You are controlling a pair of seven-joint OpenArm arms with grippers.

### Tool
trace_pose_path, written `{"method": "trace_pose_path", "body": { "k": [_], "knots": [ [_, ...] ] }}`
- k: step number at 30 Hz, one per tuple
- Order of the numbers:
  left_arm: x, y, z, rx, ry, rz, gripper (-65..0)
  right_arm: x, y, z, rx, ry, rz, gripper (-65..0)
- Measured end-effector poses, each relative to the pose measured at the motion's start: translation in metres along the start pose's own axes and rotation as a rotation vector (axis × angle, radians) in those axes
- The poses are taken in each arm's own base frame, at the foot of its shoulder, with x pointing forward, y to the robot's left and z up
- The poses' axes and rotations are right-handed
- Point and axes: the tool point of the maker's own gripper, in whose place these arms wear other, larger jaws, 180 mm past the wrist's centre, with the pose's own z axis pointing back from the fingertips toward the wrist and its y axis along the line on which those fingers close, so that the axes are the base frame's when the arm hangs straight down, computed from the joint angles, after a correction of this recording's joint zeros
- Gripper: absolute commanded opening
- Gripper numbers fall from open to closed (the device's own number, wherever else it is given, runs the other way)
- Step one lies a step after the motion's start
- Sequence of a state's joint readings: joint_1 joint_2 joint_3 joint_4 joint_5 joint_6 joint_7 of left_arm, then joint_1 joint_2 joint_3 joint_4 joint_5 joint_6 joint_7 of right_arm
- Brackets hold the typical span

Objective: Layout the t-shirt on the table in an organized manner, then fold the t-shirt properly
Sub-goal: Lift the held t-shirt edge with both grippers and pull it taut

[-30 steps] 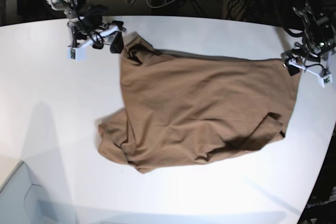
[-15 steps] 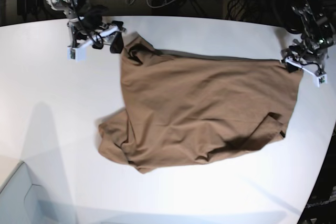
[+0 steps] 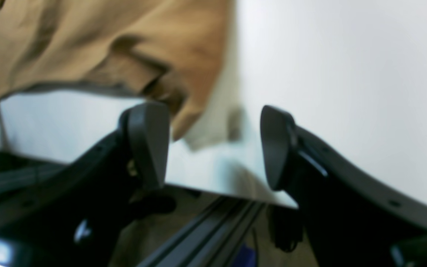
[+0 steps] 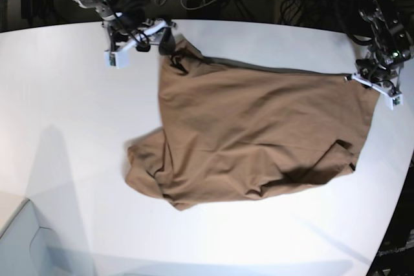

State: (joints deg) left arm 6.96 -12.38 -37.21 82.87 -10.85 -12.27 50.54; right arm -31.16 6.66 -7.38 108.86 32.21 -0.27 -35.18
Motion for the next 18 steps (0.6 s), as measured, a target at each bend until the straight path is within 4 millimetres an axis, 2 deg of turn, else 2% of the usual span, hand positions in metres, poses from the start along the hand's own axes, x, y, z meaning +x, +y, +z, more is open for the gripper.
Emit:
{"method": "trace_pose_path", "body": {
  "k": [4,7,9,13,15,16,18],
  "knots": [
    [0.000,0.000,0.000,0.000,0.000,0.001,-50.2,-0.005,0.013,-0.003,0.035,0.017,0.009,-25.6],
    [0.000,0.000,0.000,0.000,0.000,0.000,-50.2,-0.006,0.009,-0.006,0.027,0.014,0.003,-25.7],
    [0.000,0.000,0.000,0.001,-0.001,-0.001,-50.2,-0.010,0.003,-0.016,0.015,0.042,-0.001,-25.8],
    [0.000,0.001,0.000,0.002,-0.001,0.001,-50.6,-0.006,0.007,-0.031,0.037,0.026,-0.002,-25.9],
    [0.000,0.001,0.000,0.002,0.003,0.001,-56.6,-0.006,0.015,-0.035,0.053,0.021,-0.017,-25.9],
    [0.000,-0.001,0.000,-0.003,0.002,0.005,-62.8,-0.007,0.019,-0.037,0.060,0.022,-0.024,-25.9],
    [0.001,-0.001,0.000,-0.003,0.000,0.007,-65.0,-0.010,0.026,-0.038,0.074,0.031,-0.033,-26.0]
  ]
}}
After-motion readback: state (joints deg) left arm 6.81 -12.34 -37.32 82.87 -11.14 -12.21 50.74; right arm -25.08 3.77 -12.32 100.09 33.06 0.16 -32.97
